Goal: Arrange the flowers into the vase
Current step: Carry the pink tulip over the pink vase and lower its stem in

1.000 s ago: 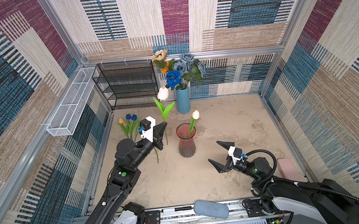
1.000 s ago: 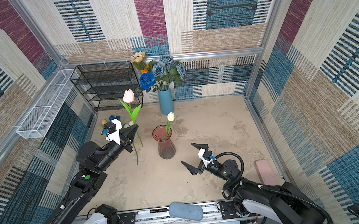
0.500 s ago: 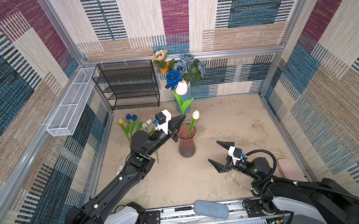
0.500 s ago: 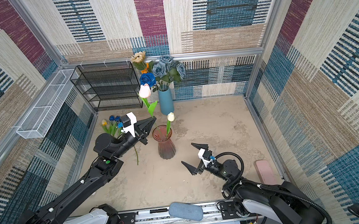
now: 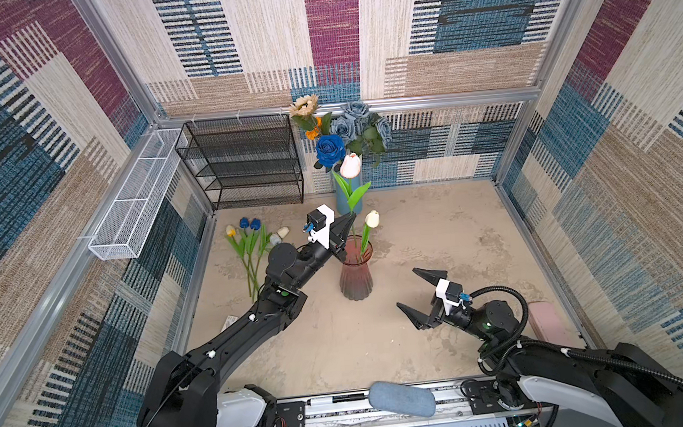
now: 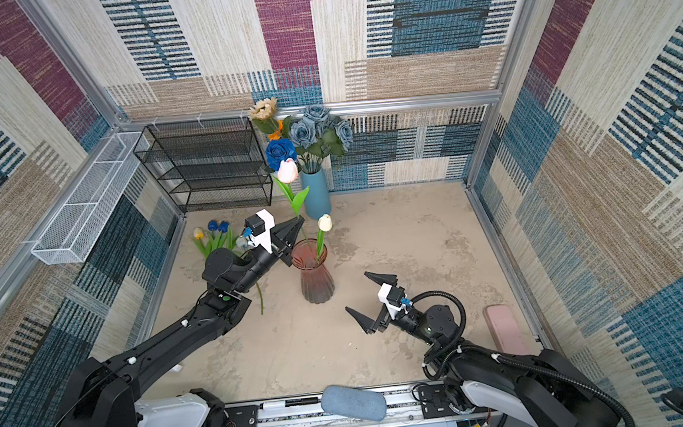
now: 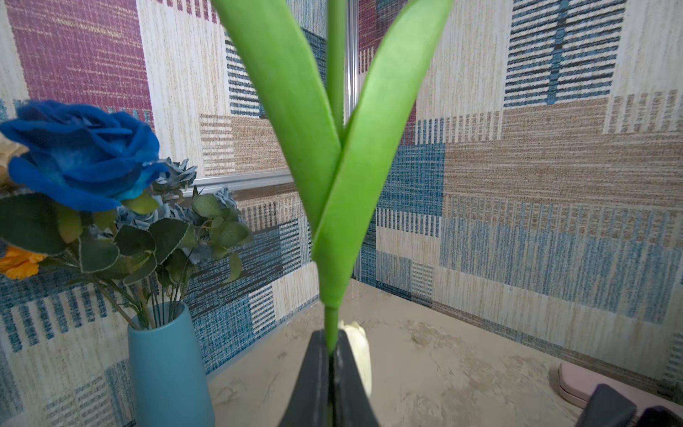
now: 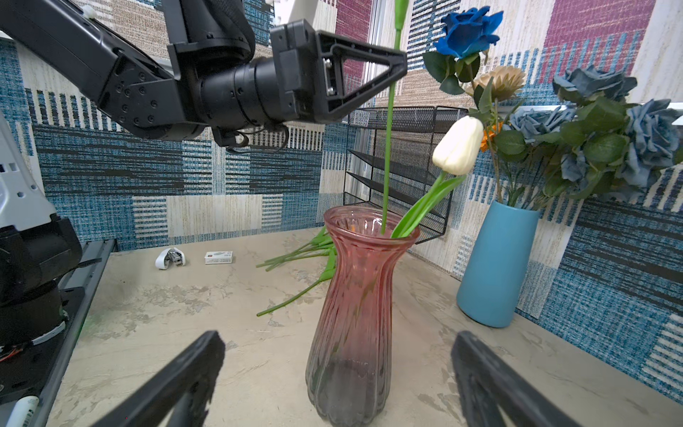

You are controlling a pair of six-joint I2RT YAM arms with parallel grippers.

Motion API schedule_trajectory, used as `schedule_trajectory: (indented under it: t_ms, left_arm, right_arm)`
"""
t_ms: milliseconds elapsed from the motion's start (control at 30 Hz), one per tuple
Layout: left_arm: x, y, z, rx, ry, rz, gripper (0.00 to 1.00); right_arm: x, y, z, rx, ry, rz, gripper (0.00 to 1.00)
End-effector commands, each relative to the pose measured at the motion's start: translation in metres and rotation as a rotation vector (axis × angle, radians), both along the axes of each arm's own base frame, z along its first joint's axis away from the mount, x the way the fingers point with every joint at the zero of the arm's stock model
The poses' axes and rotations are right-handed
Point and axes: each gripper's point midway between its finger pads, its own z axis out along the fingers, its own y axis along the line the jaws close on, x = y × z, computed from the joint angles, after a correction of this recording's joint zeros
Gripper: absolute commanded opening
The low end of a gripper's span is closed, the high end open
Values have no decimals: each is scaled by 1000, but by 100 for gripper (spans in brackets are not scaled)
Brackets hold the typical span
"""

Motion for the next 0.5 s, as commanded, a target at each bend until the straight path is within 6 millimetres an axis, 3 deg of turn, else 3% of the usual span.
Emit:
schedule_trajectory:
  t_ms: [0,367,467]
  left_arm:
    - [5,-1,-11,29,-4,16,0]
    - [9,-11,-91,183,169,-9,7]
    - [6,-10,-99,219,187,-12,26]
  right_arm:
    - [0,-1,4,5,-18,-6,100]
    - [0,0,4,7,-17,-4,100]
    - [3,0,2,0,-12,-11,100]
